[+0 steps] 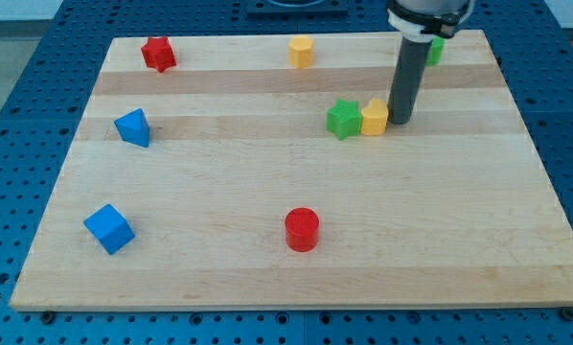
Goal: Point at the green circle
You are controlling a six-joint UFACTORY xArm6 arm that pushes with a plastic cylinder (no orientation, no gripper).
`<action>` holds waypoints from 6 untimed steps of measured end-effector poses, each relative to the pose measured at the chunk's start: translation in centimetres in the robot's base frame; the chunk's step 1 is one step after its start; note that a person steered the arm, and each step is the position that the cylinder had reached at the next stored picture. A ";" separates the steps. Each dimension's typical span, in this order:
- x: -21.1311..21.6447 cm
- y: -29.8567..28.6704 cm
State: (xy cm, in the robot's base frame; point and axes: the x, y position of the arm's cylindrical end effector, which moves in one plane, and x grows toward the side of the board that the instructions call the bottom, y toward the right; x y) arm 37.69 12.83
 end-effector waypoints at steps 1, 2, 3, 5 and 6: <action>-0.2 0.5; -1.6 2.0; -4.0 3.5; -8.5 6.3; -10.5 8.4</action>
